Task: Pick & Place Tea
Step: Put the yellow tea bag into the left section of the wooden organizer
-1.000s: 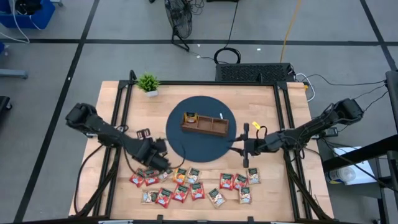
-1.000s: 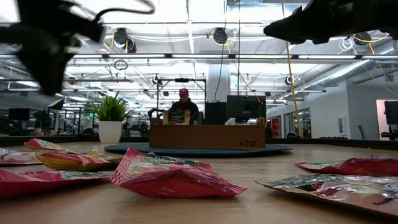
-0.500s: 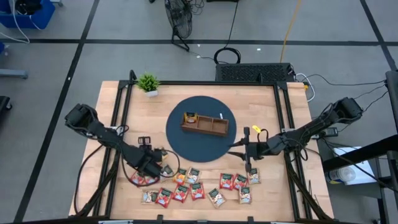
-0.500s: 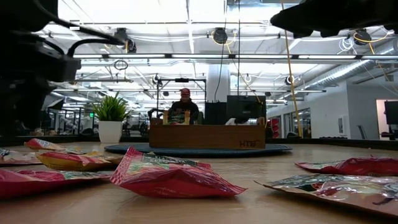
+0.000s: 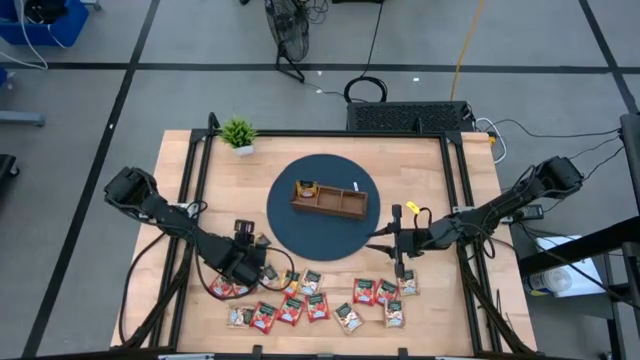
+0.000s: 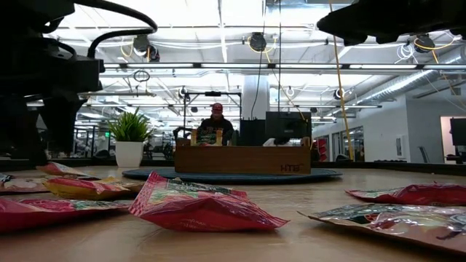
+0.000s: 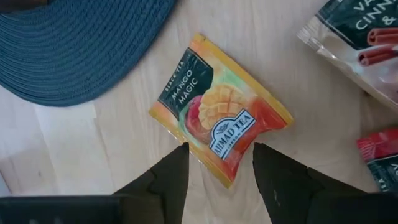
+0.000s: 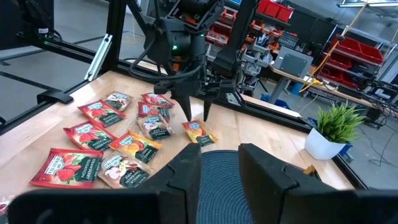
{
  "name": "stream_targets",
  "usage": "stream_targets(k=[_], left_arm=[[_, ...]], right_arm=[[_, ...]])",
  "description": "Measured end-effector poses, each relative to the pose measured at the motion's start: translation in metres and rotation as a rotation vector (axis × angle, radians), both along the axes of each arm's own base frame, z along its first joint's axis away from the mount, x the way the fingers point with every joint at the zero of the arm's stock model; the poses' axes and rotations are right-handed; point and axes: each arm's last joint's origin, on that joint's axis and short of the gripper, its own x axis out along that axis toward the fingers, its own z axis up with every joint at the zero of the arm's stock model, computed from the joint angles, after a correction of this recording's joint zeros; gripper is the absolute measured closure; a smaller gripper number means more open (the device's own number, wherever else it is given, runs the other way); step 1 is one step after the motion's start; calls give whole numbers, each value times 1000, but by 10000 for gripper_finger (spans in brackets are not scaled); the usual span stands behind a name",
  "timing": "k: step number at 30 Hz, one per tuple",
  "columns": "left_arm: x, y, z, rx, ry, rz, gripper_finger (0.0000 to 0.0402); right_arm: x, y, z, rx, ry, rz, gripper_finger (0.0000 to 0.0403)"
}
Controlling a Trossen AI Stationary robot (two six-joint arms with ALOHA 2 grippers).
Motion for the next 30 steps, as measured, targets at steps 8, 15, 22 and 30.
stream_targets(k=[8,15,22,30], left_arm=[[4,-1,-3,-16,-26,-1,220],[0,1,-21,-34,-73,-8,220],[-2,2,-25,-37,-92,11,226],[1,2,-26,-8,-132,4,378]], right_arm=[[0,0,0,-3,-1,0,305],[0,0,0,-3,-4,0,305],[0,0,0,-4,-5,0,305],[0,0,0,2,-4,0,305]])
